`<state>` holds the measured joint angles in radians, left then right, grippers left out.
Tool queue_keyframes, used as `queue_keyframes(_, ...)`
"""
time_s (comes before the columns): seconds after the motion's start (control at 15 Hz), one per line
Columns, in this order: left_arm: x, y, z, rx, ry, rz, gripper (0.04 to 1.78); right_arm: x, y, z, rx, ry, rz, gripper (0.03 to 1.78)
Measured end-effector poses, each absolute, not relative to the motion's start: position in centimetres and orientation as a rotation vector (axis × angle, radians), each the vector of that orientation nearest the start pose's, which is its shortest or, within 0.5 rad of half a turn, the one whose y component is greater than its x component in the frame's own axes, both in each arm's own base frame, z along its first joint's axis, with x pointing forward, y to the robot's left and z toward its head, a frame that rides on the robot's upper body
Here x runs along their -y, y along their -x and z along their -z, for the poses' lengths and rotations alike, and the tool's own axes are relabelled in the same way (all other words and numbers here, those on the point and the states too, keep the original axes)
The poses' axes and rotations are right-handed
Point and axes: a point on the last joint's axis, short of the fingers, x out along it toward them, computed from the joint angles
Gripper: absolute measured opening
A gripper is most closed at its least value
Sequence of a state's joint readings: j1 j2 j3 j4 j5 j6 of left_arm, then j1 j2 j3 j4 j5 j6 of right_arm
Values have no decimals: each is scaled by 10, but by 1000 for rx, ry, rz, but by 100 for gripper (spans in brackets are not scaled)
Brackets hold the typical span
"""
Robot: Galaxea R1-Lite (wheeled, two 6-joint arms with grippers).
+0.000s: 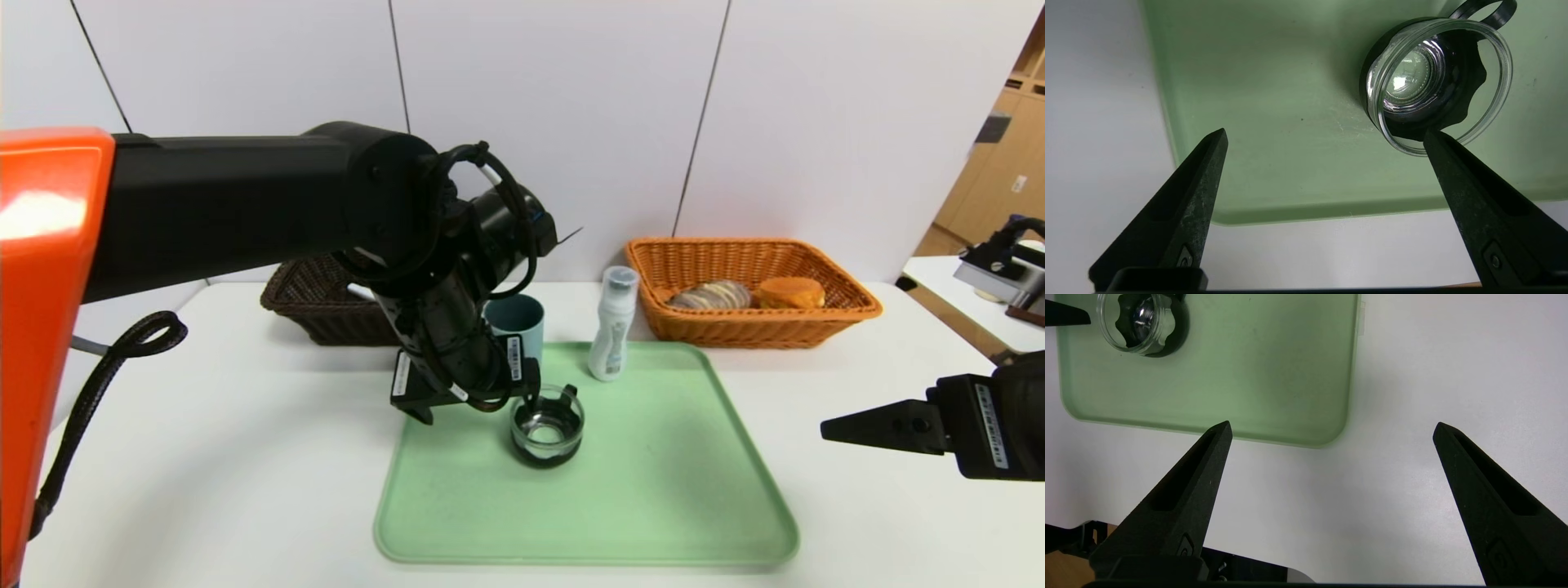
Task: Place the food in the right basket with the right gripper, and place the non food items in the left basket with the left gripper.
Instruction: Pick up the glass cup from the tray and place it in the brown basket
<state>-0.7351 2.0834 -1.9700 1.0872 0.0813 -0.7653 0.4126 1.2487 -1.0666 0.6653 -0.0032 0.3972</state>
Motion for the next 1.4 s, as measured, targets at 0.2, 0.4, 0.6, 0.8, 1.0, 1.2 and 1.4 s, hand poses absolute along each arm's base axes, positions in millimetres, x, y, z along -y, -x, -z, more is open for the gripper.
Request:
queue_keyframes(0.2, 250, -279, -216, -1219, 193, 127, 169, -63, -144, -248, -900, -192, -210, 170)
queue_keyframes(0.4, 258, -279, -210, -1227, 181, 136, 169, -63, -143, -246, -906, -190, -209, 170)
queue_keyframes(0.6, 266, -279, -204, -1226, 174, 152, 169, -62, -142, -245, -912, -190, -209, 170)
queue_keyframes(0.8, 271, -279, -201, -1224, 172, 161, 169, -62, -141, -242, -922, -188, -205, 170)
queue_keyframes(1.0, 273, -281, -197, -1229, 170, 161, 169, -61, -140, -240, -930, -186, -204, 170)
queue_keyframes(1.2, 274, -283, -193, -1233, 169, 159, 132, -61, -139, -239, -930, -185, -208, 170)
queue_keyframes(1.4, 275, -286, -188, -1246, 168, 154, 93, -61, -139, -239, -931, -183, -212, 170)
